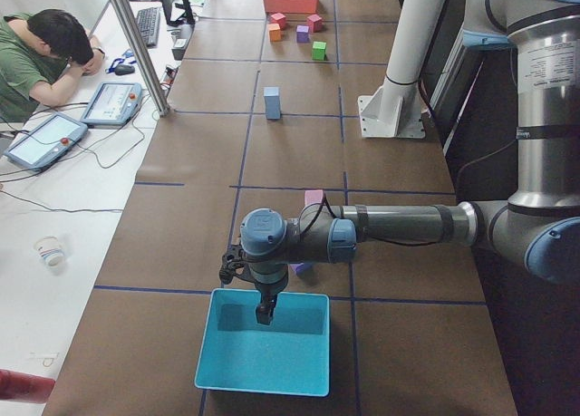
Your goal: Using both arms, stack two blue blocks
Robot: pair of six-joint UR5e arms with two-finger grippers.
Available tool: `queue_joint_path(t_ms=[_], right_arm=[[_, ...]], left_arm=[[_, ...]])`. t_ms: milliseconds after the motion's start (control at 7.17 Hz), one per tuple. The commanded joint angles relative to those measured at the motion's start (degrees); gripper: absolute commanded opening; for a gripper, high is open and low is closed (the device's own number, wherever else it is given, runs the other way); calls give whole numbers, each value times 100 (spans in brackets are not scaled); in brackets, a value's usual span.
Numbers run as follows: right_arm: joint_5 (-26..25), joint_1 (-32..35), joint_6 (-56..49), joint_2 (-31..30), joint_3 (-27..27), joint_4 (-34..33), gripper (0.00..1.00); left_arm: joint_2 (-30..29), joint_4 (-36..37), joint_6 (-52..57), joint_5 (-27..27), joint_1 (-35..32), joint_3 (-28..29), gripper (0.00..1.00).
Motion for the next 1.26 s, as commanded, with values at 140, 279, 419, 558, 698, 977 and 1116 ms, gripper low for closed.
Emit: queue_joint_path(t_ms=[140,279,419,558,698,977,1116], right_arm=[[29,0,10,-1,0,0,100],[38,0,10,-1,0,0,100],[38,0,1,-1,0,0,100],[38,0,1,-1,0,0,100],[38,0,1,-1,0,0,100],[38,0,1,-1,-9,0,100],[38,0,1,-1,0,0,100]], left_arm=[[56,-24,-394,-12,-42,-62,100],[57,-24,-385,-13,-33,-55,100],[65,-15,-385,-13,-33,-54,100],[65,-15,-376,-21,-24,-98,100],[74,-24,-367,-21,-24,-81,100],[74,-33,-367,-21,-24,-63,100],[74,-33,-367,-21,-24,-72,100]])
